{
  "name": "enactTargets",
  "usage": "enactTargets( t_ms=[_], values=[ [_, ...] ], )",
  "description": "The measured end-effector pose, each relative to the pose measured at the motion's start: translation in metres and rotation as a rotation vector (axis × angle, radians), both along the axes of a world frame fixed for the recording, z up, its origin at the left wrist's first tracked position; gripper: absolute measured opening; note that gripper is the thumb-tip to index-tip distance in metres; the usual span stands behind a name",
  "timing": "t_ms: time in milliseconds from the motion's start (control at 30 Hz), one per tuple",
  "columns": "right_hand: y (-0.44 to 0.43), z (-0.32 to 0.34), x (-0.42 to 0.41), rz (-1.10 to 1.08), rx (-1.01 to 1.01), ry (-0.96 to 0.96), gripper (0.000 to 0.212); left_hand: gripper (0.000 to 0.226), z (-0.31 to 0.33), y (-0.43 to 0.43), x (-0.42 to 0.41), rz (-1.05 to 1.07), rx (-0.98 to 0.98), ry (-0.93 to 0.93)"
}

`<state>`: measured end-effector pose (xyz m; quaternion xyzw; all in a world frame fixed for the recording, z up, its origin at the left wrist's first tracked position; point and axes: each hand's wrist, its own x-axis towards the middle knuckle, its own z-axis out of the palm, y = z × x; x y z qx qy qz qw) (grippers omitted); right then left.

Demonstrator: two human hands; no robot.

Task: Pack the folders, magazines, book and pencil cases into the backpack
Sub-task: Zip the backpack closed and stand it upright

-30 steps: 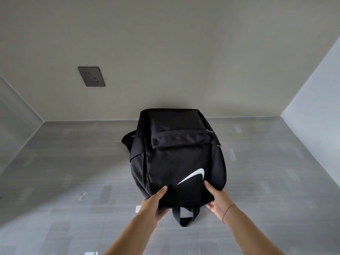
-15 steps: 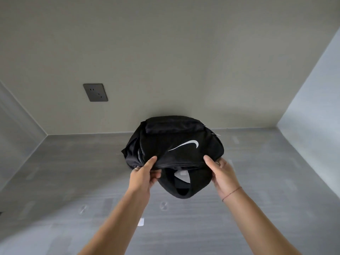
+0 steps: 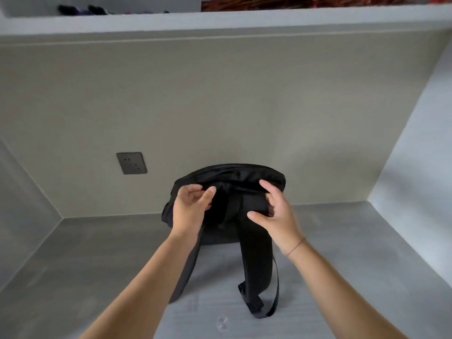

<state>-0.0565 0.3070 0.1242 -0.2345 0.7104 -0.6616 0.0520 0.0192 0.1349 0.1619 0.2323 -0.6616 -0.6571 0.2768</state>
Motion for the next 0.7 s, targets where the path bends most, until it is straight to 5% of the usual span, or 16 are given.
enactTargets(
  t_ms=[133,233,300,533,600,700],
  values=[
    [-0.017,0.004,-0.008,-0.031,0.086,0.062,0.076,0.078,-0.03,-0.004,-0.004,-0.187,-0.767,-0.112],
    [-0.022,0.005,-0.019,-0.028,0.08,0.072,0.074,0.102,-0.054,-0.015,-0.008,-0.124,-1.458,-0.225],
    [-0.026,0.007,-0.026,-0.027,0.09,0.086,0.076,0.11,-0.06,-0.025,-0.014,-0.066,-1.644,-0.284],
    [-0.023,0.005,-0.045,-0.176,0.421,0.405,0.095,0.105,-0.053,-0.053,-0.051,0.16,-1.571,-0.255],
    [-0.018,-0.003,-0.058,-0.328,0.503,0.425,0.106,0.112,-0.053,-0.064,-0.062,0.243,-1.373,-0.284],
    [-0.015,-0.017,-0.086,-0.284,0.467,0.165,0.118,0.12,-0.053,-0.084,-0.075,0.224,-0.848,-0.26]
  ],
)
